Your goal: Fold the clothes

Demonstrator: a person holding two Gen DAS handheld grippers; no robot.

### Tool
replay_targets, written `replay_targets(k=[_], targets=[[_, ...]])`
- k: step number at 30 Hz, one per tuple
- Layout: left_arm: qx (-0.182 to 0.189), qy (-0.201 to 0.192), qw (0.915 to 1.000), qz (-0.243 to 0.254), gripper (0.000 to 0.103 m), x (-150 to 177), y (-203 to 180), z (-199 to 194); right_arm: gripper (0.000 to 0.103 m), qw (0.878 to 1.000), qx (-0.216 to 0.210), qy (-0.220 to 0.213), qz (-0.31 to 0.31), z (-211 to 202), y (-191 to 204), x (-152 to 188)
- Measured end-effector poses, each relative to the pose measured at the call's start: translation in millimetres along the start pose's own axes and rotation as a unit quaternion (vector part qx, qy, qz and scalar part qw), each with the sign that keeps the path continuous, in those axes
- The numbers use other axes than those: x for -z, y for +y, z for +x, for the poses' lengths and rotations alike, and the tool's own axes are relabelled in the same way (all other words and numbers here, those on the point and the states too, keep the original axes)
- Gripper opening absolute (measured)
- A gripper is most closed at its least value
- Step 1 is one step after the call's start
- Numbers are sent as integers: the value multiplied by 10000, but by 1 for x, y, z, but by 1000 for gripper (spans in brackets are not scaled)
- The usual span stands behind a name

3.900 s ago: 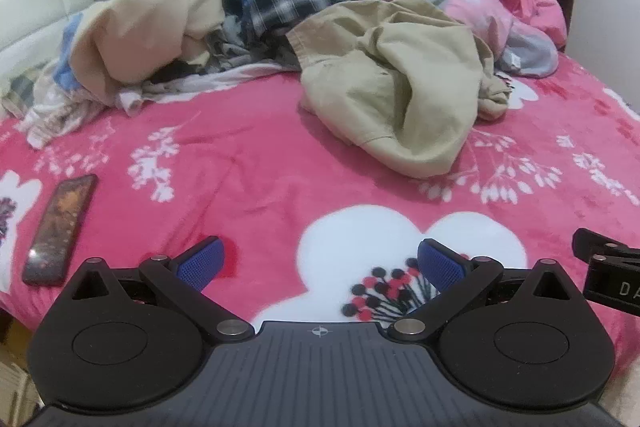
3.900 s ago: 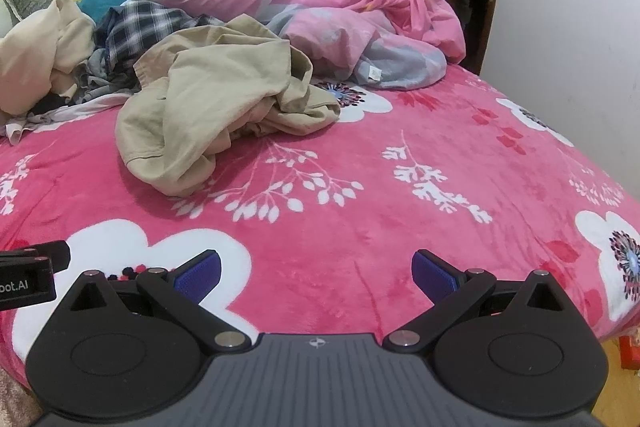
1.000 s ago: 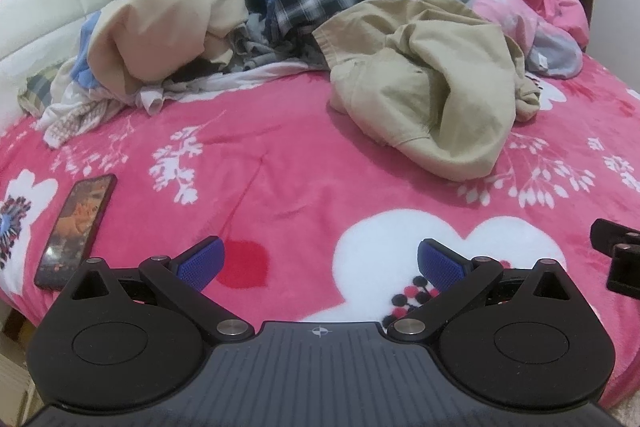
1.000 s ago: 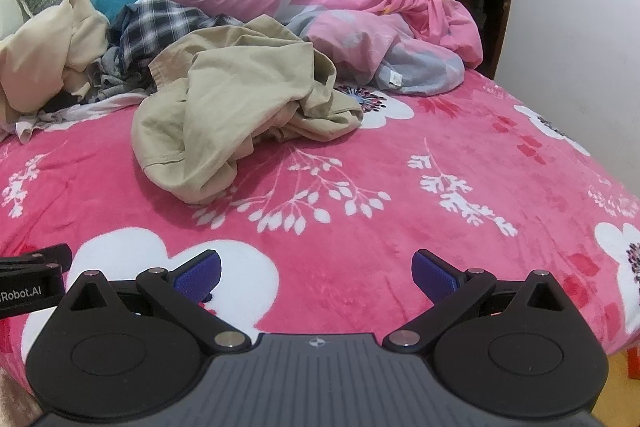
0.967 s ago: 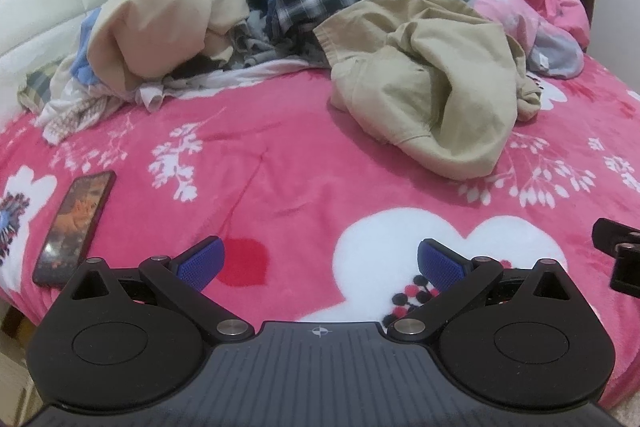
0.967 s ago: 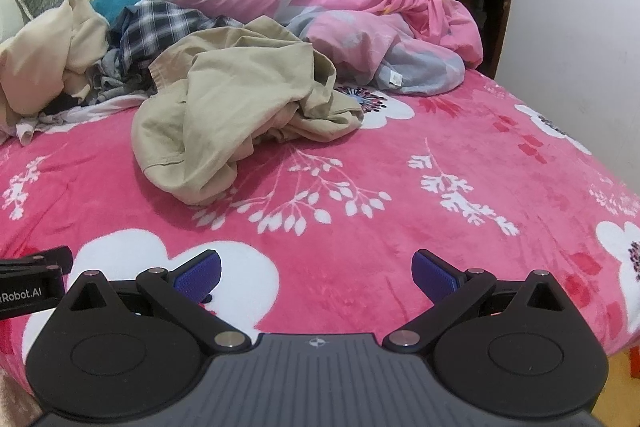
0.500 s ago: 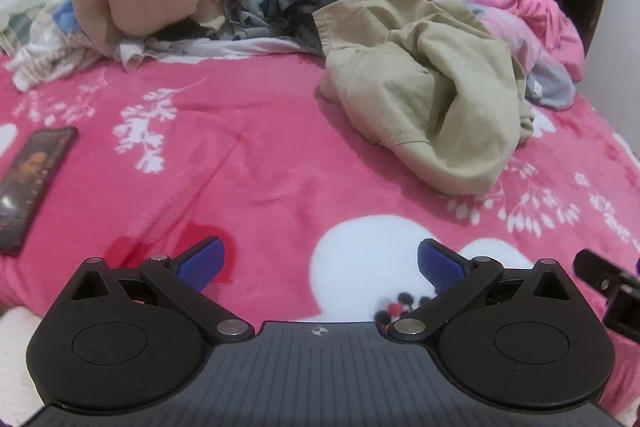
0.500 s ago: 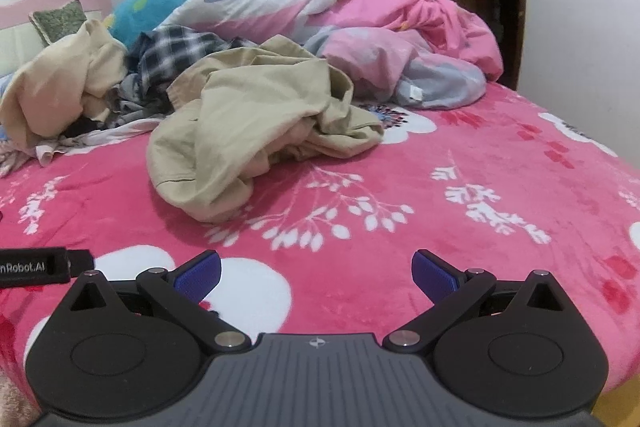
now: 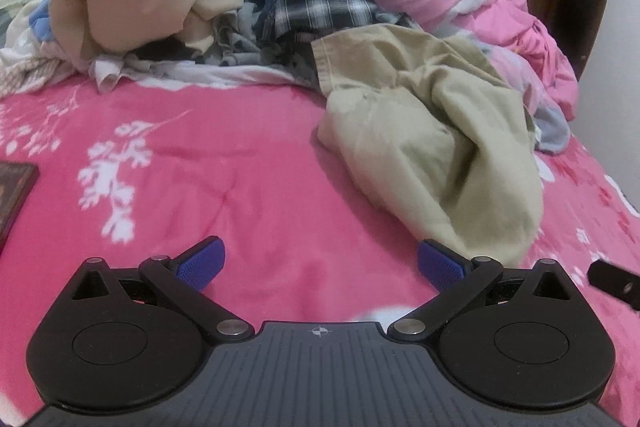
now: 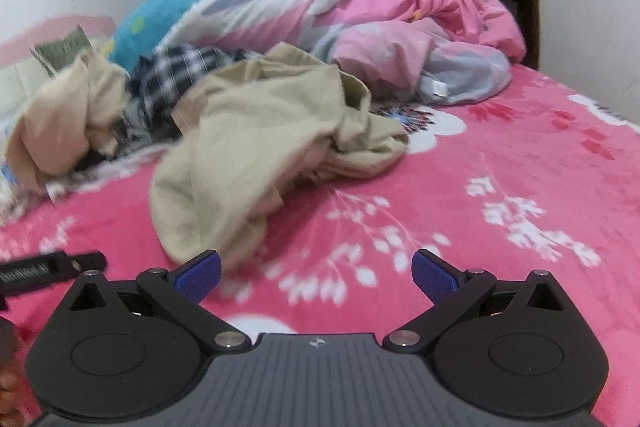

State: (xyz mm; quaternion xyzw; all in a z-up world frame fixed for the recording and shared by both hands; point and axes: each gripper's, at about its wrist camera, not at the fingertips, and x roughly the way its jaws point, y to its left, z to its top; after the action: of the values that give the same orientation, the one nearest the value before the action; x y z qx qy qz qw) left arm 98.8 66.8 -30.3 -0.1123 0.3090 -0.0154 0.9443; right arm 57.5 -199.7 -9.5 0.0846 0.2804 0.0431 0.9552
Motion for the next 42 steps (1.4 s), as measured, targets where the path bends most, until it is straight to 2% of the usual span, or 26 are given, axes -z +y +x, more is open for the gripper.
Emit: replay_targets(k=[7,16,20,21,22,24,25,28,29,30,31,32,35,37,42], targets=[[169,-39,9998,88,103,-19,2,22,103,9964,-761,-4,382,32,-1,-31],[654,112,9975,262,98,-36,-12,59,102,9850,-1320,244,1081,79,-6,-52],[764,197,9964,315,92,-38,-19,74,99,9783,-1494,426,1368,103,-9,-56],[787,221,9961,329,87,-39,-21,78,97,9772,-1527,478,1395,108,-10,-56],[811,267,9957,360,79,-39,-23,82,95,9760,-1561,529,1421,114,-10,-56],[866,373,9946,423,72,-39,-27,90,89,9740,-1628,650,1439,124,-10,-55],[912,413,9940,449,65,-38,-29,93,84,9725,-1687,701,1447,128,-10,-55],[978,496,9925,548,56,-37,-34,99,74,9676,-1864,853,1472,138,-9,-54],[987,495,9922,577,54,-36,-36,100,69,9659,-1922,904,1479,141,-8,-53],[998,494,9919,607,47,-35,-38,100,65,9641,-1981,954,1487,145,-8,-53],[1042,504,9911,651,44,-35,-41,100,56,9623,-2040,1005,1495,148,-7,-53],[1085,513,9903,698,43,-34,-43,100,45,9604,-2098,1055,1503,152,-7,-52],[1087,454,9883,967,41,-31,-49,94,34,9507,-2371,1132,1647,154,-11,-49],[1177,445,9870,1002,41,-29,-51,89,31,9435,-2522,1124,1835,153,-16,-46],[1529,496,9823,967,40,-25,-55,76,20,9095,-3071,1255,2503,151,-30,-37]])
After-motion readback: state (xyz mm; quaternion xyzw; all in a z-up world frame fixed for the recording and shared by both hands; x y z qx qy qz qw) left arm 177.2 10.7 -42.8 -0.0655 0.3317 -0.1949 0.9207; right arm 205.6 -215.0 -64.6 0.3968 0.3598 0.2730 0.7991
